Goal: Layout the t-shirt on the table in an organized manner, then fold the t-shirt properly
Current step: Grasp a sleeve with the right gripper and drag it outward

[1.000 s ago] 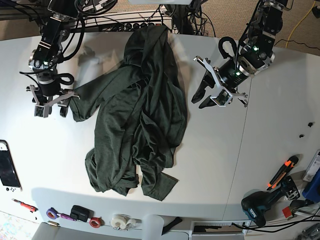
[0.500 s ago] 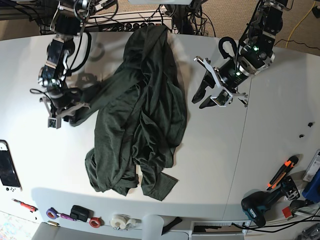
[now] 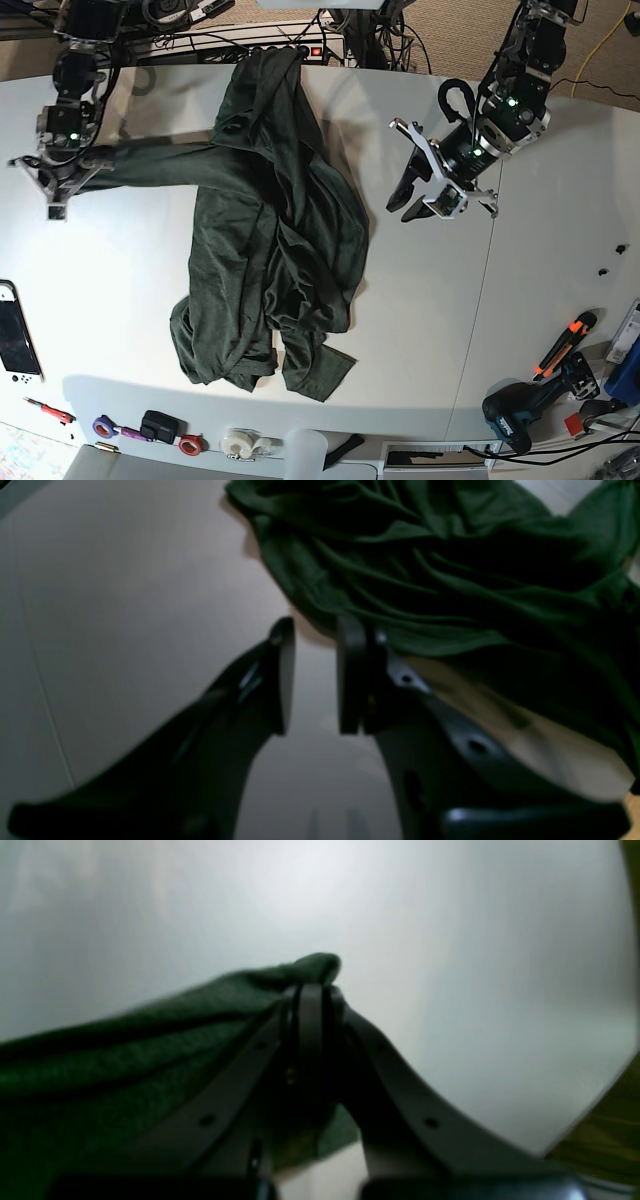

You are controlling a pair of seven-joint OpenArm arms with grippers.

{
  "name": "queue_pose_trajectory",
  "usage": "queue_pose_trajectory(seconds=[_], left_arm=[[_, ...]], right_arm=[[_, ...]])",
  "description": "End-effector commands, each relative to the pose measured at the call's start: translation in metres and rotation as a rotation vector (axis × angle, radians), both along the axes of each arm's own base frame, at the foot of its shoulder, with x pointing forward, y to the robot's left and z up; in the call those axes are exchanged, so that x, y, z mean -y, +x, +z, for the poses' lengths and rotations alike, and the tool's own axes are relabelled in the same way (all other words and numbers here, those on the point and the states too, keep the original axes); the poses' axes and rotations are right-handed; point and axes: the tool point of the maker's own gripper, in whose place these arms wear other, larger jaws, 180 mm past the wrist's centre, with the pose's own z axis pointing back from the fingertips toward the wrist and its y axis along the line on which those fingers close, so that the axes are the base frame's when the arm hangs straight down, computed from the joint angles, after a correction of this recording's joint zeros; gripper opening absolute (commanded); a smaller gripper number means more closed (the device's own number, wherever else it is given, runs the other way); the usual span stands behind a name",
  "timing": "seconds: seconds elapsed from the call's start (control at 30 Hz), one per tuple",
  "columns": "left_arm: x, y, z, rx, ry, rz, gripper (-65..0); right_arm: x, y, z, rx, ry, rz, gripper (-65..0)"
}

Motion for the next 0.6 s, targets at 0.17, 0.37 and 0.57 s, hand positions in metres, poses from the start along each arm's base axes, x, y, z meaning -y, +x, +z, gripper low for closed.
queue_pose_trajectory(seconds=[0.17,0.37,0.57], left_arm=[[0.001,0.005,0.013,0.044,-0.027,-0.003,-49.0],[0.001,0.005,0.013,0.044,-0.027,-0.003,-49.0],[0.001,0.005,0.014,0.044,-0.027,-0.002,-49.0]], right_arm=[[0.059,-0.006,0.069,0.106,-0.260,-0.109,-65.0],[0.110,-0.038,0.118,0.207,-0.336,-0.286,-65.0],[0.154,-0.091,0.157,0.327,-0.357,-0.478,-65.0]])
